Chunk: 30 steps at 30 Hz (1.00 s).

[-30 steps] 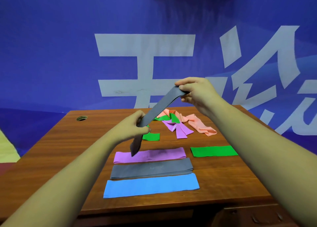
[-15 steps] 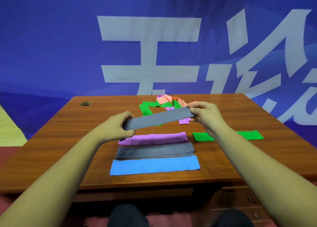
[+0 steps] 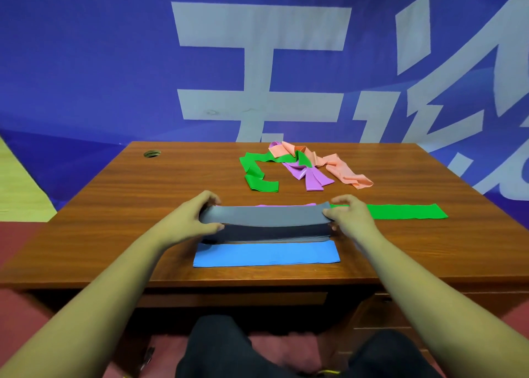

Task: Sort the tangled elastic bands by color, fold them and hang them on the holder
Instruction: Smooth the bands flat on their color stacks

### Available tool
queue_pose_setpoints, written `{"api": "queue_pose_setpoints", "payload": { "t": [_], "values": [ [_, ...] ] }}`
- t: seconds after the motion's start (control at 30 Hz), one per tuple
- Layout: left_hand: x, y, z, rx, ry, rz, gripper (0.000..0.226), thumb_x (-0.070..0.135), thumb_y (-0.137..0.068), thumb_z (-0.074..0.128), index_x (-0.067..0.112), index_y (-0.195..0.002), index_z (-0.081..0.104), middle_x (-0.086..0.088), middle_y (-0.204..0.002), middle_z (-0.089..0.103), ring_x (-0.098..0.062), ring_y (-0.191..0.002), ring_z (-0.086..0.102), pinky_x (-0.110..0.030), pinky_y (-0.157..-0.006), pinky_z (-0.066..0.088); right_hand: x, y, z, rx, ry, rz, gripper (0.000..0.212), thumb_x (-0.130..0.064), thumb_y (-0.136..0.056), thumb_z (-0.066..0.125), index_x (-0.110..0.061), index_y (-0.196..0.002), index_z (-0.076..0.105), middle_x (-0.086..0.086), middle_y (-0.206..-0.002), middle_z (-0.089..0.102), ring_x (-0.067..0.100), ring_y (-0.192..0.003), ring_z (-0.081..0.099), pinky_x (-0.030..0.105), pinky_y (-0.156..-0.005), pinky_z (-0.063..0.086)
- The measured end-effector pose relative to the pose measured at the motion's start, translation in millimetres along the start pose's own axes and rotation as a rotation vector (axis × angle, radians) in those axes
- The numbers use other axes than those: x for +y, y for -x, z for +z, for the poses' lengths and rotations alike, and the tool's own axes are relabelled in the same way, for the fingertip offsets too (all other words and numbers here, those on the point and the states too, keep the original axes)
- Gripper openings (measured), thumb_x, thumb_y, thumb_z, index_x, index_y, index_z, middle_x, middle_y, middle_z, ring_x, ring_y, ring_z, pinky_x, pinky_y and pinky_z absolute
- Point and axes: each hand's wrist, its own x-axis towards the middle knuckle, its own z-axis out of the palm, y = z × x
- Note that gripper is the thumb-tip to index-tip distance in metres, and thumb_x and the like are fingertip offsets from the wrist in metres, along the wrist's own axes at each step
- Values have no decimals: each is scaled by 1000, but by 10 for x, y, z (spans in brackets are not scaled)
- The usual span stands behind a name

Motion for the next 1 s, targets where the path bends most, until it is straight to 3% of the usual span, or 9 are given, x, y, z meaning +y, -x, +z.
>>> {"api": "queue_pose_setpoints", "payload": {
  "t": [0.1, 0.17, 0.27, 0.37, 0.6, 0.7, 0.8, 0.9, 1.0],
  "values": [
    [-78, 22, 74, 11, -19, -6, 38, 26, -80, 79, 29, -106, 52, 12, -104, 56, -6, -94, 54, -19, -74, 43, 102, -22, 60, 27, 152, 4, 13, -16, -78, 75, -13, -85, 65, 3, -85, 67, 19, -74, 60, 36, -65, 52],
    [-141, 21, 127, 3, -48, -12, 35, 22, -79, 79, 25, -104, 55, 10, -103, 58, -10, -94, 54, -14, -71, 41, 167, -27, 89, 28, 230, -45, 12, -18, -77, 77, -13, -80, 67, 0, -83, 68, 22, -81, 62, 36, -70, 50],
    [-223, -18, 214, 3, -127, -21, 29, 26, -78, 80, 26, -98, 59, 7, -99, 60, -13, -95, 53, -14, -72, 38, 235, -8, 126, 39, 329, -120, 7, -17, -79, 74, -13, -79, 68, 1, -82, 68, 21, -83, 60, 28, -67, 38],
    [-300, -55, 264, -11, -206, -34, 27, 31, -78, 79, 26, -98, 63, 6, -95, 56, -11, -94, 49, -14, -74, 36, 261, 5, 146, 43, 393, -125, 4, -16, -82, 69, -14, -79, 69, 0, -84, 67, 18, -84, 58, 27, -69, 37],
    [-427, -48, 330, 19, -238, -18, 26, 35, -78, 79, 32, -99, 64, 7, -98, 57, -15, -100, 49, -34, -89, 44, 313, -31, 163, 64, 404, -153, 15, -12, -86, 60, -6, -74, 68, 6, -79, 66, 15, -73, 54, 20, -52, 31],
    [-452, -51, 353, 35, -254, -1, 27, 36, -79, 78, 36, -101, 64, 11, -98, 56, -15, -101, 46, -37, -94, 43, 279, -66, 171, 77, 338, -133, 14, -11, -84, 57, -6, -73, 65, 5, -78, 65, 20, -76, 55, 27, -56, 35],
    [-457, -59, 367, 28, -219, -20, 34, 34, -81, 77, 34, -112, 66, 10, -110, 52, -11, -112, 41, -29, -99, 36, 274, -96, 176, 79, 333, -105, 11, -10, -84, 56, -8, -74, 61, 4, -78, 62, 22, -79, 55, 29, -65, 34],
    [-463, -61, 374, 13, -251, -30, 37, 31, -84, 74, 32, -121, 65, 6, -120, 50, -12, -118, 39, -26, -101, 32, 333, -107, 195, 90, 376, -125, 19, -5, -85, 52, -12, -68, 50, 2, -73, 55, 24, -78, 51, 29, -64, 33],
    [-482, -25, 361, -15, -246, -33, 36, 31, -86, 72, 46, -116, 59, 7, -121, 52, -13, -119, 40, -31, -105, 35, 395, -104, 233, 93, 393, -163, 8, -5, -88, 53, -10, -82, 55, 5, -80, 58, 24, -81, 53, 30, -64, 36]
  ]
}}
